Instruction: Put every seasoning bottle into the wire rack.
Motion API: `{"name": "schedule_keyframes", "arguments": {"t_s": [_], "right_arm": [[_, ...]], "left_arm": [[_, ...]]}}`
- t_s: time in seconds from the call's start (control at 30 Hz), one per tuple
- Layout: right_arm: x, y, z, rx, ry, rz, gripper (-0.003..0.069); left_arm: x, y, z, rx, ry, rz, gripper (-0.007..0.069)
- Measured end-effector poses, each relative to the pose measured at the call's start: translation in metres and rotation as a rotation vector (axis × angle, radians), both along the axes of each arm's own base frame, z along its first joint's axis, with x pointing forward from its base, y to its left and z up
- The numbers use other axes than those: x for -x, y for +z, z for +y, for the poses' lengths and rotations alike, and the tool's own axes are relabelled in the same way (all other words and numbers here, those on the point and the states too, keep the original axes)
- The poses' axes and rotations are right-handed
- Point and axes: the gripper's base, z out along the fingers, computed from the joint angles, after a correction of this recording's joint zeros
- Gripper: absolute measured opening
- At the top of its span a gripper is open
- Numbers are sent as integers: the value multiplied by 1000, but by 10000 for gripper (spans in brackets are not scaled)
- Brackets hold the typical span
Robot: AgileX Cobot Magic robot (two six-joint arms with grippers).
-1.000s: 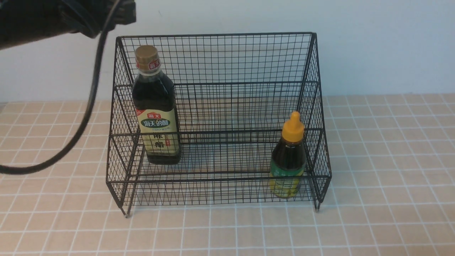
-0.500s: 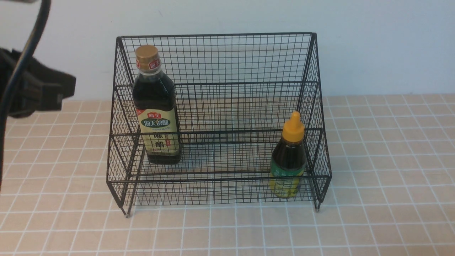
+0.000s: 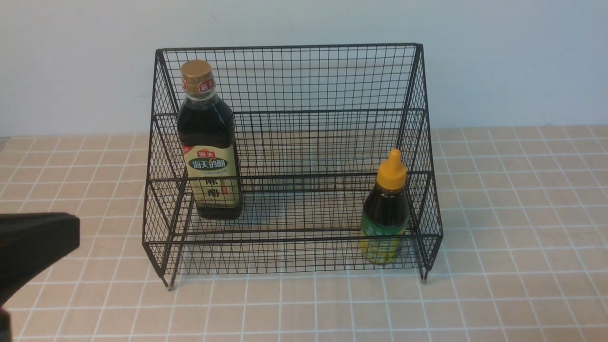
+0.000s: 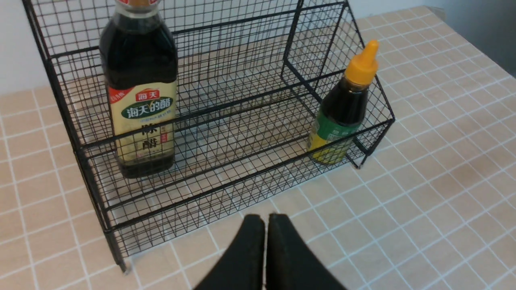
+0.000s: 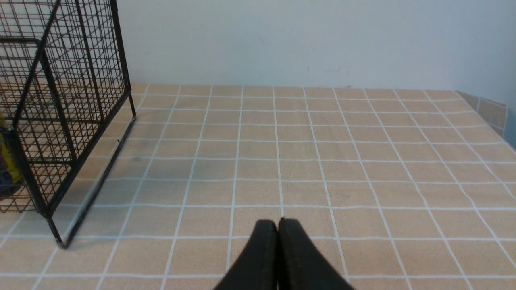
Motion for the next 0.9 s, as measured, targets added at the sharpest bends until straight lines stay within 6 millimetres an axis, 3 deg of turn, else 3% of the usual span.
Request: {"name": "schedule_keyframes", "arguments": {"t_s": [0.27, 0.43, 0.53, 0.73, 0.77, 0.87, 0.9], "right_arm": [[0, 0, 0, 0, 0, 0, -14], [0, 0, 0, 0, 0, 0, -14], [0, 0, 0, 0, 0, 0, -14], [0, 0, 0, 0, 0, 0, -14], [0, 0, 0, 0, 0, 0, -14], [0, 0, 0, 0, 0, 0, -14], [0, 0, 0, 0, 0, 0, -14]], "left_arm": [[31, 9, 5, -23, 37, -166, -7], [37, 11, 13, -71, 104, -259, -7], [39, 1, 20, -122, 171, -284, -7], [29, -66, 37, -161, 359, -271, -7], [25, -88, 39, -169, 382, -252, -7], [22, -129, 41, -198, 402, -258, -7], [21, -131, 41, -196, 403, -257, -7]]}}
